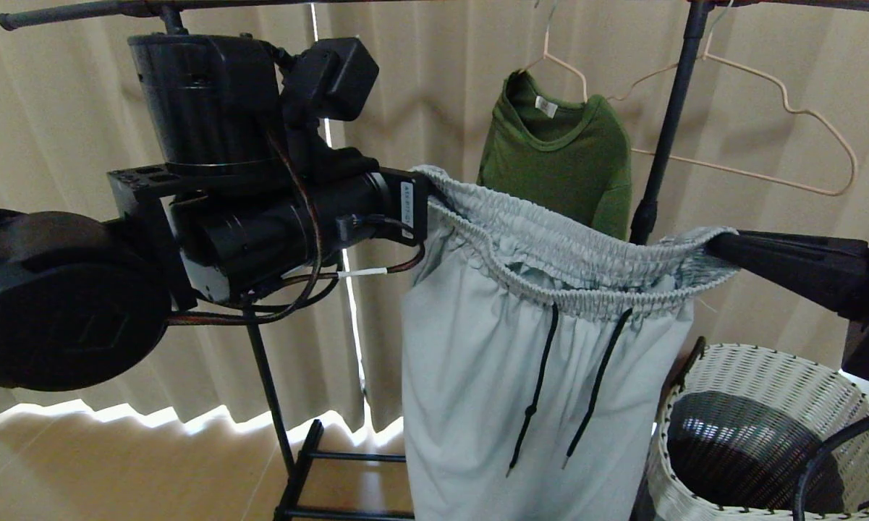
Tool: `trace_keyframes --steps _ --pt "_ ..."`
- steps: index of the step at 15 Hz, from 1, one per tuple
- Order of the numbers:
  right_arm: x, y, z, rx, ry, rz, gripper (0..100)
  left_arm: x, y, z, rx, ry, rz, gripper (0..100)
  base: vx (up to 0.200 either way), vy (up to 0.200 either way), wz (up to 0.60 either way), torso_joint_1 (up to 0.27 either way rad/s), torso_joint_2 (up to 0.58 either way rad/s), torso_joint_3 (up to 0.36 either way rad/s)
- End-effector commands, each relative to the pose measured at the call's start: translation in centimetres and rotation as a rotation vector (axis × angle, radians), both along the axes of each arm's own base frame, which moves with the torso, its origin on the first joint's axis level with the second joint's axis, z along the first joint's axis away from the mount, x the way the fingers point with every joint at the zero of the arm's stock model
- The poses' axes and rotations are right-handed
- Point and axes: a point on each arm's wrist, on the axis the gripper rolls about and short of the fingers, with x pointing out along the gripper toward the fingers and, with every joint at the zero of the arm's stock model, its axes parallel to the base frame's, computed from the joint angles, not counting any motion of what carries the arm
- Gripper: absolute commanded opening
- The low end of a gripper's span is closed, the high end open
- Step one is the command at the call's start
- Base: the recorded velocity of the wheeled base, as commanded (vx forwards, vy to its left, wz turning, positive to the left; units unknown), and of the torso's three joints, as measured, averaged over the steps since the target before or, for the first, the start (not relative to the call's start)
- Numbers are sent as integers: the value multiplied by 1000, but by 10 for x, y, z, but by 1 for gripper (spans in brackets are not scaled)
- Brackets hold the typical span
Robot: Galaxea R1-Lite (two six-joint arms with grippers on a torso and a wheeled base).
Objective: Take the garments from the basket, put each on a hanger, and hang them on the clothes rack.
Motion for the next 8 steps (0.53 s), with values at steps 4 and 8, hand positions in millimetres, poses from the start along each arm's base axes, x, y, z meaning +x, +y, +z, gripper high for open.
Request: trace_keyframes --steps 4,8 --pt "13 1 3 1 -13 -36 0 -8 12 0 17 16 15 0 0 0 0 0 0 0" --pt "37 1 4 14 -52 -116 0 -49 42 5 53 58 0 0 0 0 0 0 0 0"
